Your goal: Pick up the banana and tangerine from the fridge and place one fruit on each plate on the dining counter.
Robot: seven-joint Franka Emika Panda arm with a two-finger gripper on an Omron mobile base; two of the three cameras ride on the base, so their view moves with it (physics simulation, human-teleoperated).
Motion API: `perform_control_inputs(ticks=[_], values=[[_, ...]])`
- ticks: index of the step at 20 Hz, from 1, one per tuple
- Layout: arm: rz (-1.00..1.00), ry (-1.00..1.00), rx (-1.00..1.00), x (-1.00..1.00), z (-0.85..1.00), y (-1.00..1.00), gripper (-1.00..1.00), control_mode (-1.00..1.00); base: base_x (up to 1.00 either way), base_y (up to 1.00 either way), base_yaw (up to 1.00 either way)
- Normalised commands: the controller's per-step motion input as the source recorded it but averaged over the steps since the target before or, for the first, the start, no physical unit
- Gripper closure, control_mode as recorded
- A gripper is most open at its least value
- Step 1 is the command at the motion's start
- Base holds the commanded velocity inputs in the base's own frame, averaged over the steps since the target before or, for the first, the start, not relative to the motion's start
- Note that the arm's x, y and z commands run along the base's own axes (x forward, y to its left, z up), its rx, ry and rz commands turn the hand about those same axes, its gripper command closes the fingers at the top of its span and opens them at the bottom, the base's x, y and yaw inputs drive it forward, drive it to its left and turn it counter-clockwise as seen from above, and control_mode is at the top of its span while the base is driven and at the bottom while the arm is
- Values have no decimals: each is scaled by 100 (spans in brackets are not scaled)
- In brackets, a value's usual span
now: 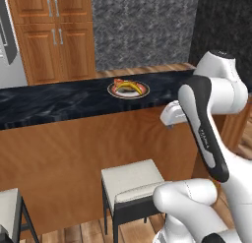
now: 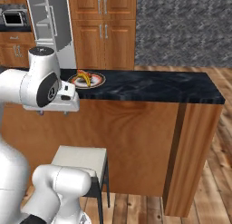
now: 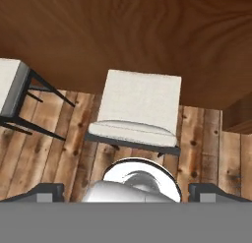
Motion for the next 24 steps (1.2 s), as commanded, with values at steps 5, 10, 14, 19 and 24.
perform_control_inputs(ticks=[5,10,14,19,24], values=[[-22,0,0,-78,0,-5,-100,-100,0,0,0],[-15,0,-1,-26,13,0,-100,-100,0,0,0],[-11,-4,0,-5,24,-1,-100,-100,0,0,0],[-3,-2,0,-1,3,-1,-100,-100,0,0,0],[0,0,0,0,0,0,-100,-100,0,0,0]])
